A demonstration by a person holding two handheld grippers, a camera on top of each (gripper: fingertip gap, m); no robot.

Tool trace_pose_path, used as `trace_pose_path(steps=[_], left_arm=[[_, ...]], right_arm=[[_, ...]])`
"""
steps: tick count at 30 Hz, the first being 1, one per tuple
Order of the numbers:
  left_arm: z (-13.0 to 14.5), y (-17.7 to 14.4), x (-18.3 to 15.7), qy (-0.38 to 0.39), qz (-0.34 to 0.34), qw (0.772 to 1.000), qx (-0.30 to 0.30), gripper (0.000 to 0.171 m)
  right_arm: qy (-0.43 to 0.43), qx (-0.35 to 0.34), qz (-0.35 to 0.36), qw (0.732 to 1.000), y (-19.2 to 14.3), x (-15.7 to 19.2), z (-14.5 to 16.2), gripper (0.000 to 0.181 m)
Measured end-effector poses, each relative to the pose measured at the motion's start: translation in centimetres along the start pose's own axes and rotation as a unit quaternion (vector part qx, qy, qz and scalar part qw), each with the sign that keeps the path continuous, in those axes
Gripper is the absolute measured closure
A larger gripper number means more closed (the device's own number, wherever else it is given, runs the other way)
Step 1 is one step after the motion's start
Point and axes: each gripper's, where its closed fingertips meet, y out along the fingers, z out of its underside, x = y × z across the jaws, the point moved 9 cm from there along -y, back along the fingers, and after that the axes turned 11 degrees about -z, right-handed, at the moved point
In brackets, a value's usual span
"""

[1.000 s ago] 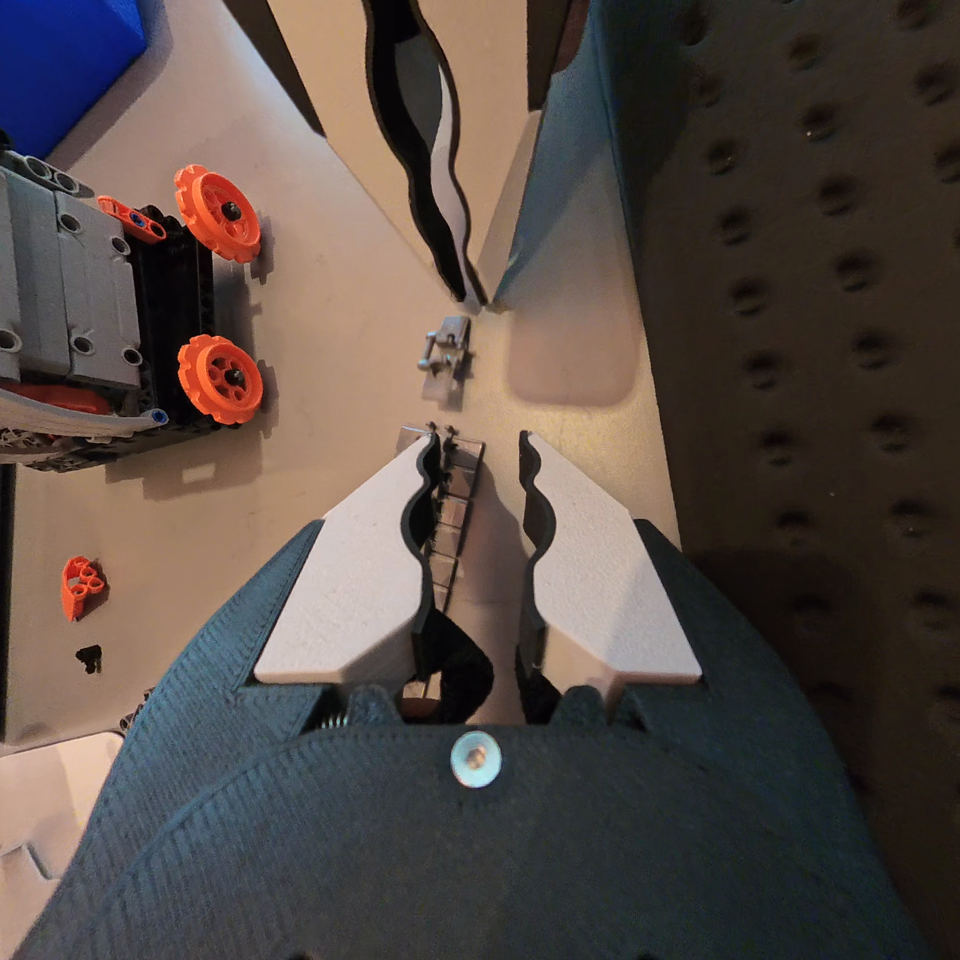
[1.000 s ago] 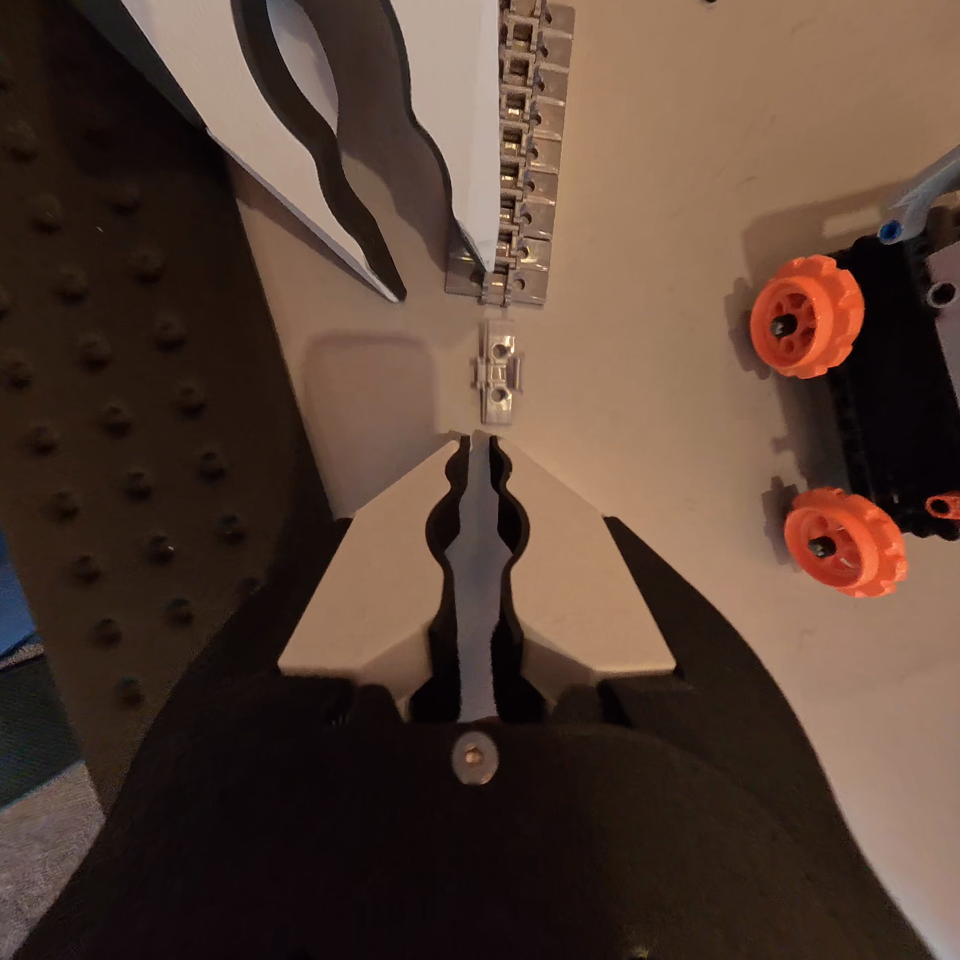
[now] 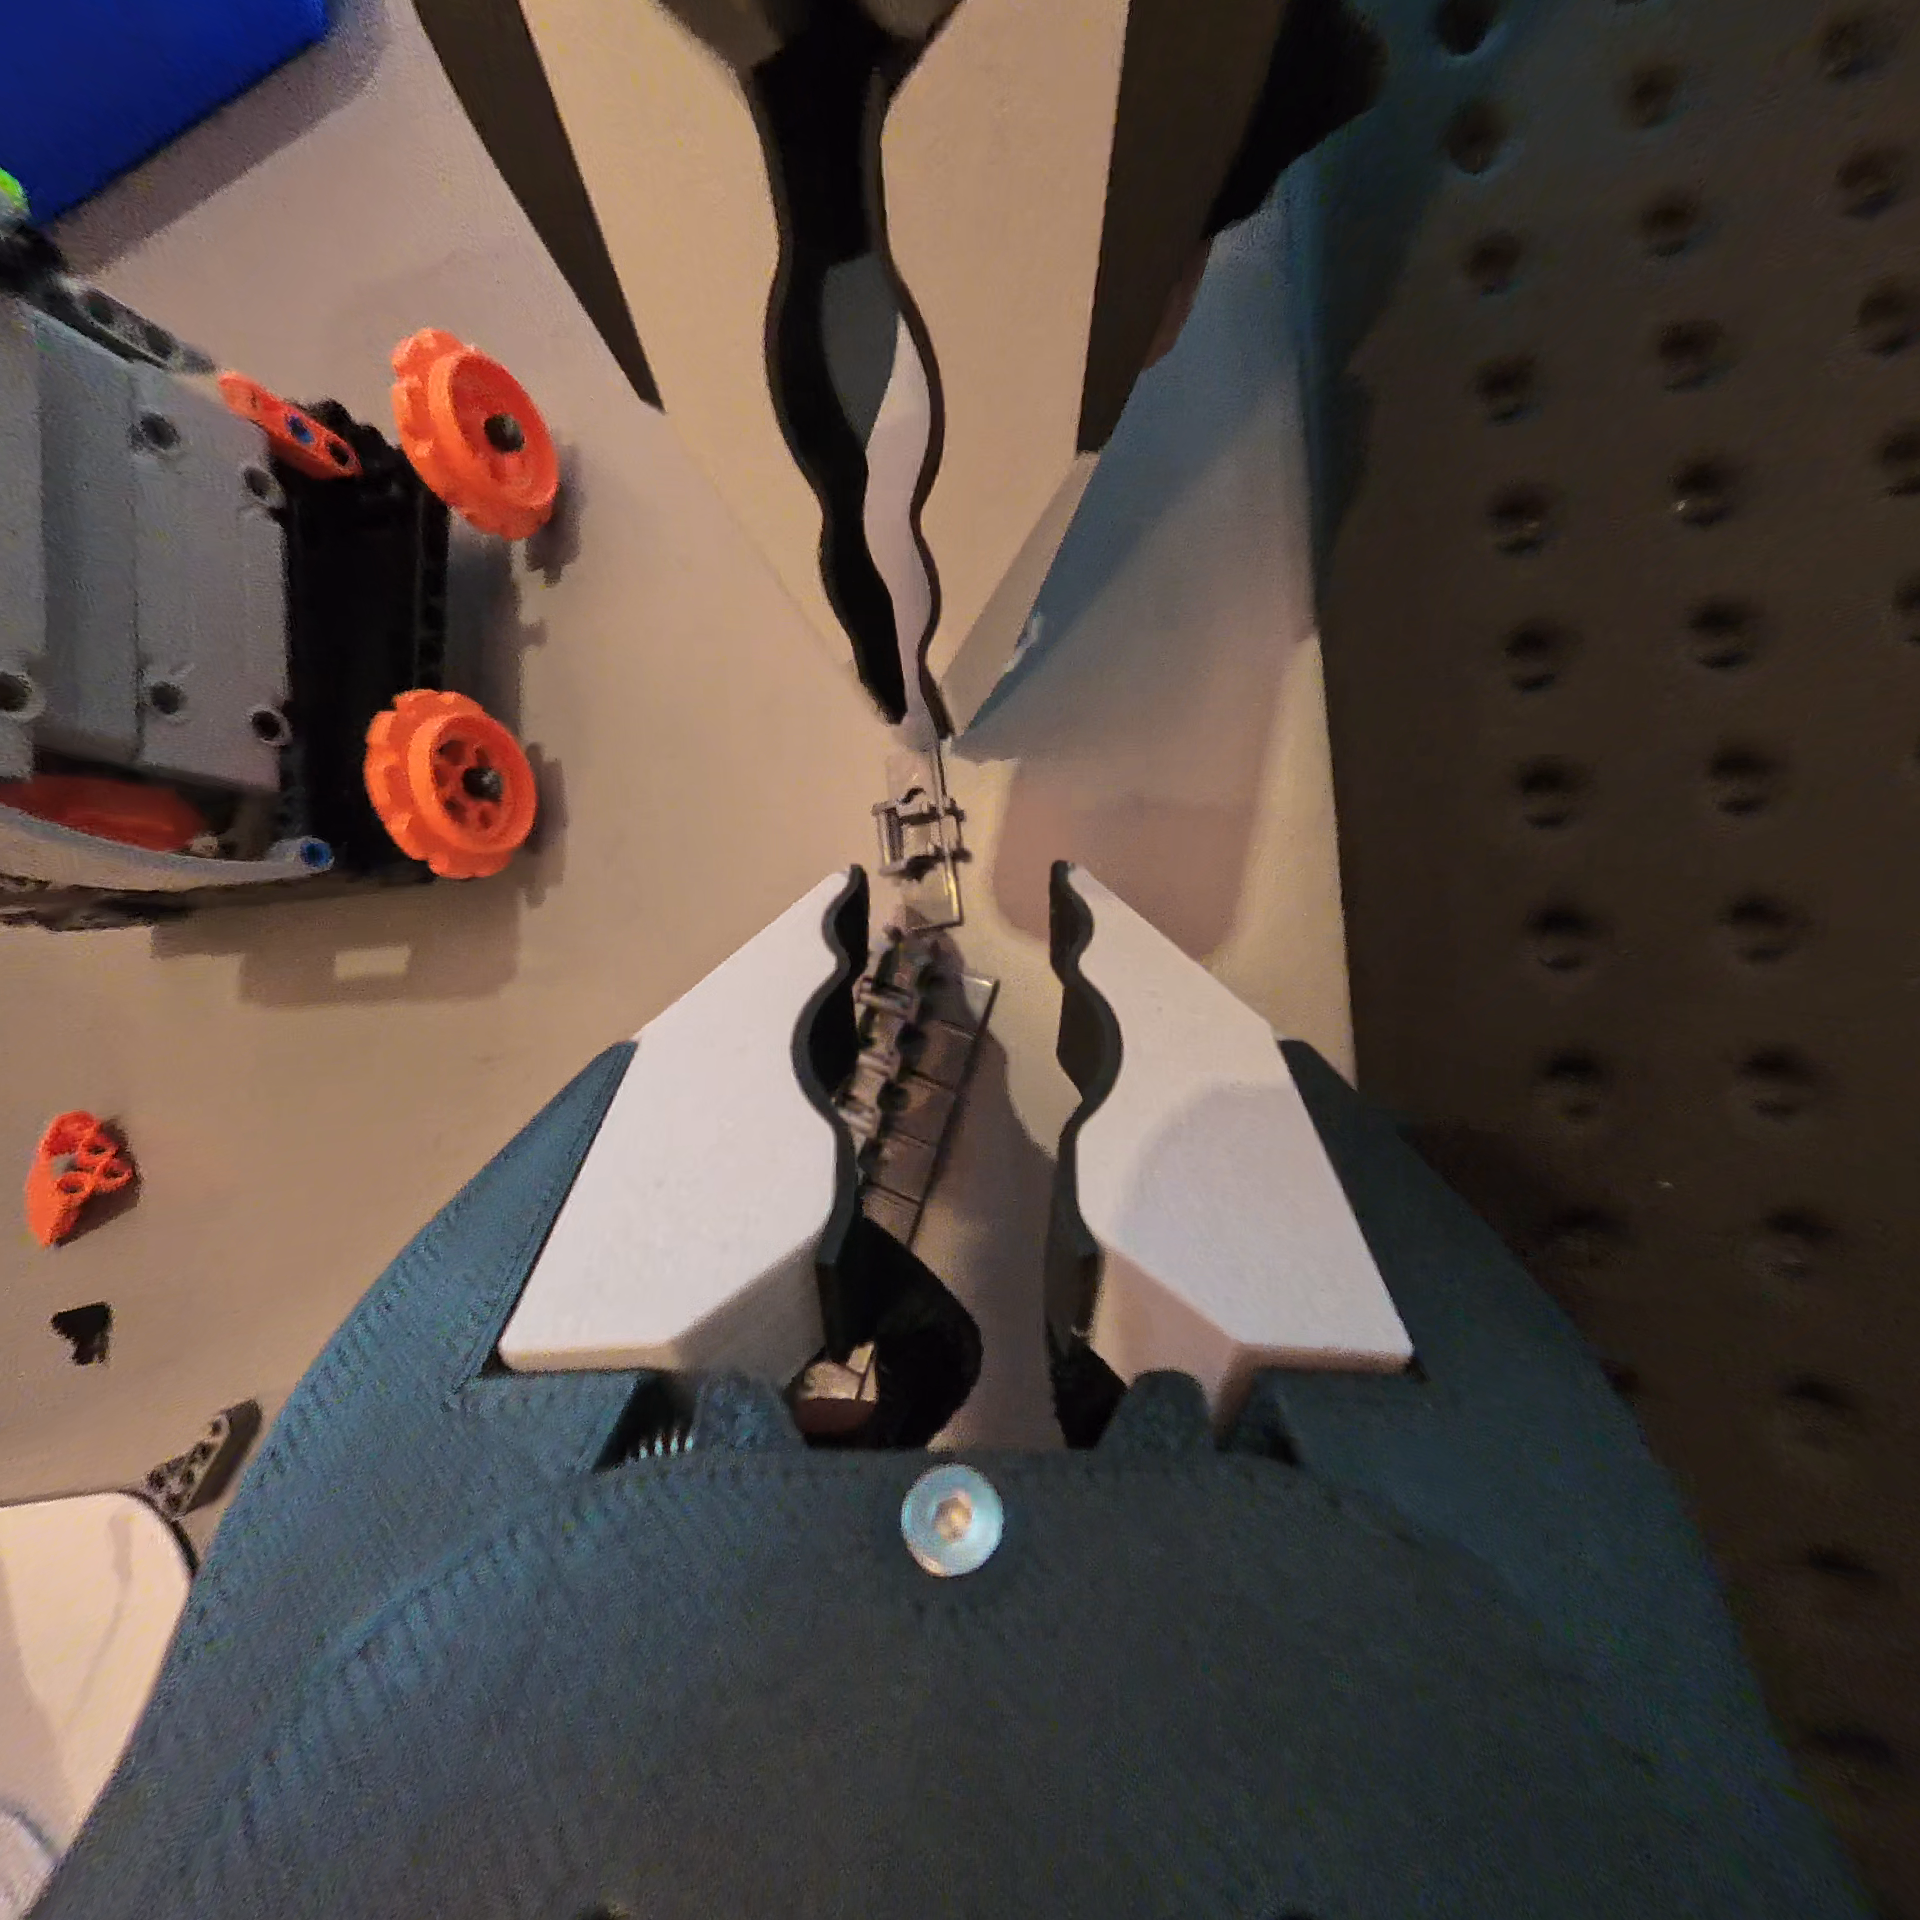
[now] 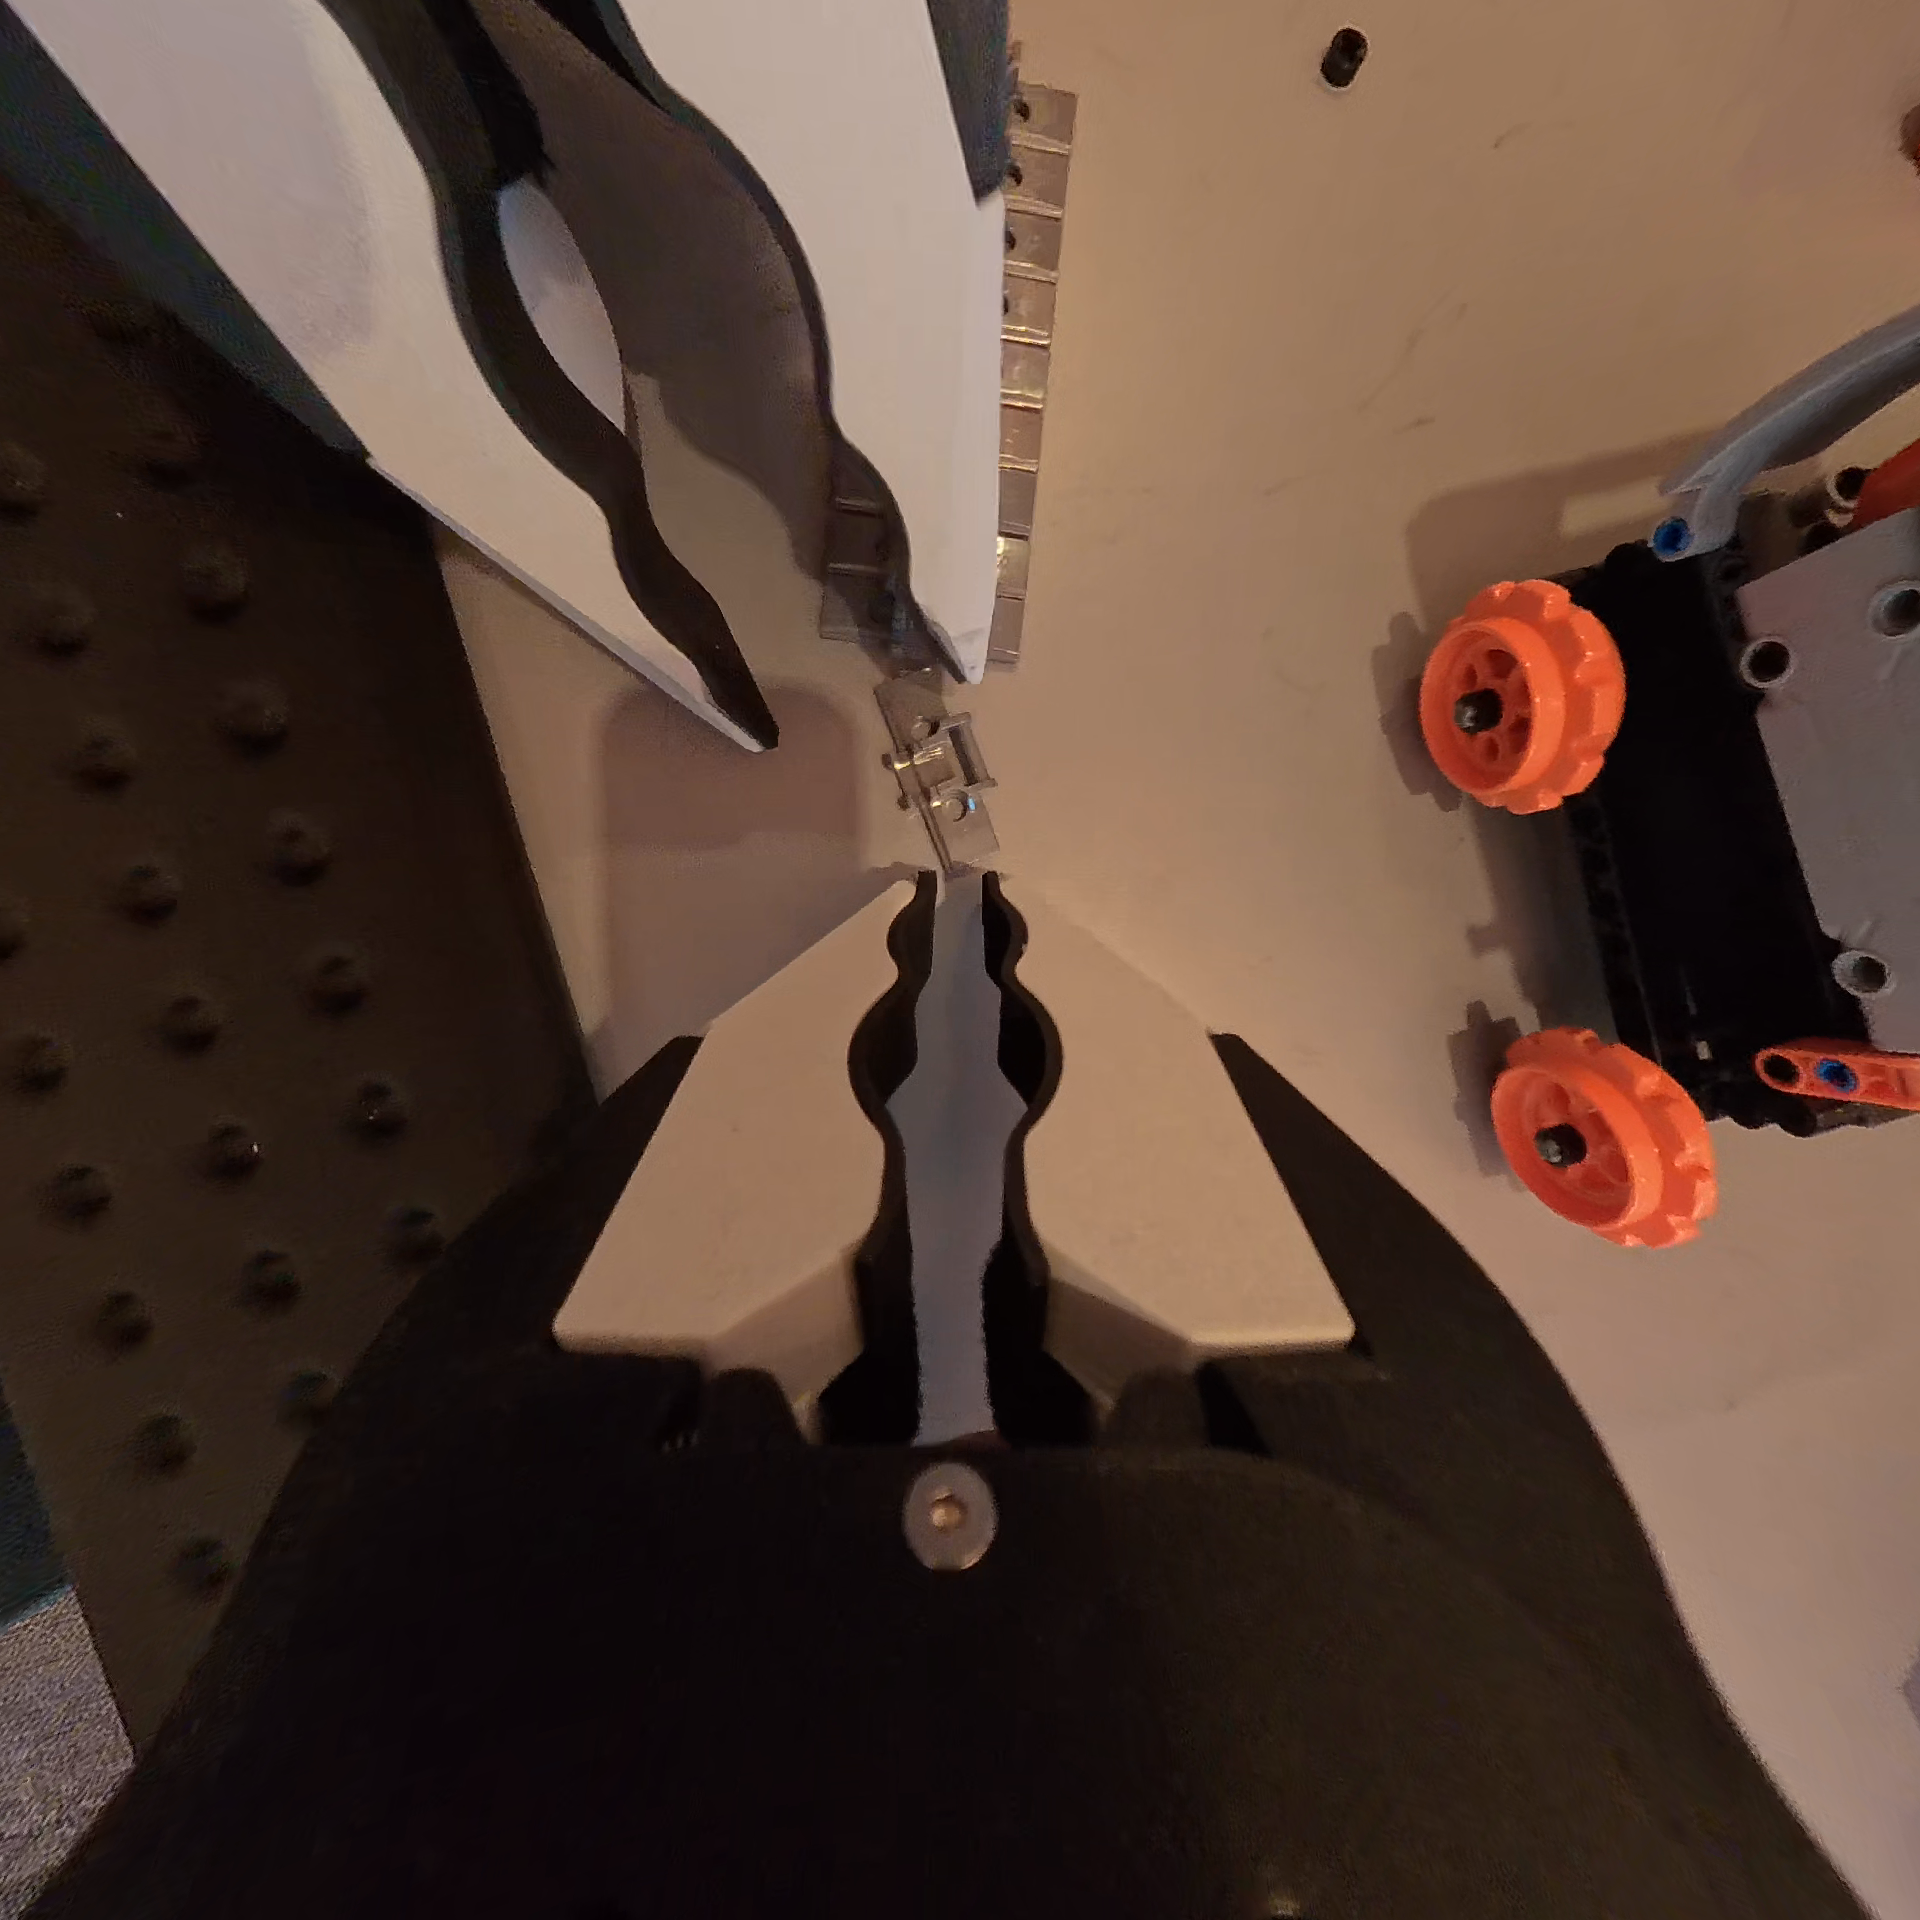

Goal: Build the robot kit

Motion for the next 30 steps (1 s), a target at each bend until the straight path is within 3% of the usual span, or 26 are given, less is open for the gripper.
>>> trace_pose_path(steps=[9,11,16,20,24,30], left_arm=[[-0.8,0.7,-1.8,-0.012,0.045,0.999,-0.012,0.144],[-0.8,0.5,-1.8,-0.004,0.049,0.999,-0.012,0.136],[0.4,-1.3,0.0,-0.01,0.032,0.999,-0.008,0.134],[1.7,-1.8,0.9,-0.017,0.016,1.0,0.005,0.135],[2.1,-1.9,0.8,-0.013,0.015,1.0,0.01,0.134],[2.6,-1.9,0.5,-0.006,0.016,1.0,0.015,0.134]], right_arm=[[-0.003,0.0,0.002,1.0,0.5,-0.6,-0.3,0.176],[-0.002,0.0,0.014,1.0,0.3,-0.7,-0.3,0.173],[0.042,-0.053,0.011,0.998,-0.1,0.0,-1.0,0.166],[0.092,-0.057,0.014,0.994,1.1,0.6,-1.1,0.152],[0.107,-0.06,0.027,0.992,1.7,0.6,-1.3,0.161],[0.037,-0.035,0.019,0.999,1.7,0.7,-1.7,0.162]])
